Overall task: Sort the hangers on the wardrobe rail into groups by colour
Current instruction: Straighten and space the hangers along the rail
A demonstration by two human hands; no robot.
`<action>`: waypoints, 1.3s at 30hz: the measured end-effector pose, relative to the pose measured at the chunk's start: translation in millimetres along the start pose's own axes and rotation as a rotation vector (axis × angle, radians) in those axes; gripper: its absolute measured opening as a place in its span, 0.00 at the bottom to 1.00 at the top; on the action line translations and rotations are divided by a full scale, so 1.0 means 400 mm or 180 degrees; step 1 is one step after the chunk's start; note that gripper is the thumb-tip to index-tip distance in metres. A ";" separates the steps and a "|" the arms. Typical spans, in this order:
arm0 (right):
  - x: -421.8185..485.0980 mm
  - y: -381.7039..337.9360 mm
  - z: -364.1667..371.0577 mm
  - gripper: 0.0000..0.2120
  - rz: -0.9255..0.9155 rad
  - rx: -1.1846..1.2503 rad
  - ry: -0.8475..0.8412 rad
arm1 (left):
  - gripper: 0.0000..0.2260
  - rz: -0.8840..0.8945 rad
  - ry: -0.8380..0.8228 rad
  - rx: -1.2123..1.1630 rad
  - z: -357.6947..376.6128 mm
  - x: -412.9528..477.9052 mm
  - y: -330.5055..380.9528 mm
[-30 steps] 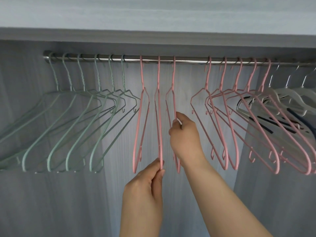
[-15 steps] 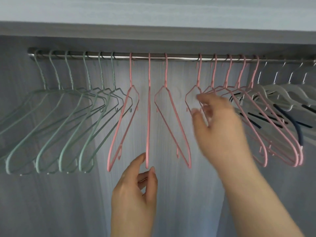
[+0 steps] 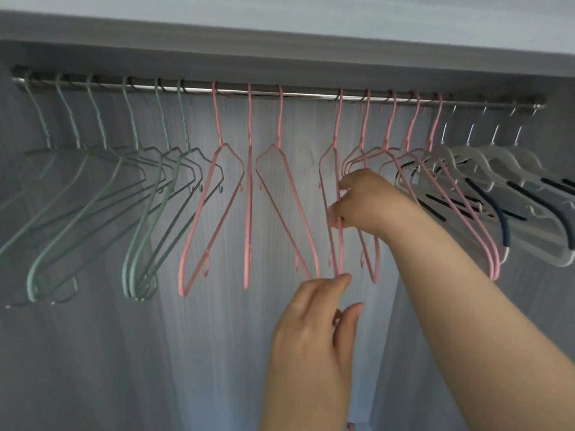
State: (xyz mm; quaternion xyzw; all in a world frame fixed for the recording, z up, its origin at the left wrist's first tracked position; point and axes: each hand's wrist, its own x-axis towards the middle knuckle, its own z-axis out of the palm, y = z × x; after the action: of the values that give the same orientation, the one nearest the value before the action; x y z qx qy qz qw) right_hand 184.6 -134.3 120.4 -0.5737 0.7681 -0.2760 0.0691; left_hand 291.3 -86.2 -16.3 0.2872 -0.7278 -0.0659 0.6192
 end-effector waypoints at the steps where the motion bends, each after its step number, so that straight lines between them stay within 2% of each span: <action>1: 0.003 0.000 0.003 0.19 -0.0015 0.0321 -0.0010 | 0.11 -0.0019 -0.0020 -0.0032 0.008 0.004 -0.002; 3: 0.002 -0.005 0.008 0.16 -0.0033 0.1006 -0.0002 | 0.11 -0.0080 -0.0025 -0.0059 0.018 0.010 -0.011; 7: -0.008 -0.019 0.020 0.25 -0.0057 0.1615 -0.0166 | 0.13 -0.0213 0.0030 -0.0043 0.018 0.023 -0.028; 20: -0.021 -0.014 0.026 0.24 -0.0258 0.1605 -0.0253 | 0.13 -0.0268 0.0202 -0.0013 0.020 0.037 -0.028; 23: -0.033 0.005 0.010 0.23 -0.0372 0.0901 -0.0094 | 0.13 -0.0326 0.0146 -0.0026 0.029 0.039 -0.023; 25: -0.056 0.037 -0.016 0.21 -0.0561 0.0508 0.0364 | 0.13 -0.0366 0.0133 -0.0074 0.031 0.039 -0.019; 28: -0.123 0.107 -0.042 0.20 -0.0663 0.0914 0.1135 | 0.11 -0.0514 0.0095 -0.0356 0.035 0.038 0.007; 29: -0.144 0.125 -0.038 0.20 -0.0609 0.1077 0.1237 | 0.10 -0.0602 0.0052 -0.0525 0.040 0.038 0.021; 32: -0.168 0.159 0.004 0.23 -0.0401 0.1323 0.1050 | 0.13 -0.1064 -0.0208 -0.1072 0.067 0.041 0.053; 34: -0.161 0.169 0.031 0.24 -0.0300 0.1381 0.0909 | 0.12 -0.1217 -0.0447 -0.1170 0.087 0.046 0.063; 39: -0.137 0.188 0.049 0.16 -0.0194 0.1800 0.0717 | 0.12 -0.1178 -0.0815 -0.0984 0.124 0.043 0.066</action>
State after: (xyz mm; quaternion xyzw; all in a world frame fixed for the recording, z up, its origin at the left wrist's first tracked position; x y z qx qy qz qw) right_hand 147.7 -76.4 54.5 -0.5202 0.6460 -0.5427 0.1322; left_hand 234.7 -85.8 -0.6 0.3067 -0.7167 -0.3240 0.5361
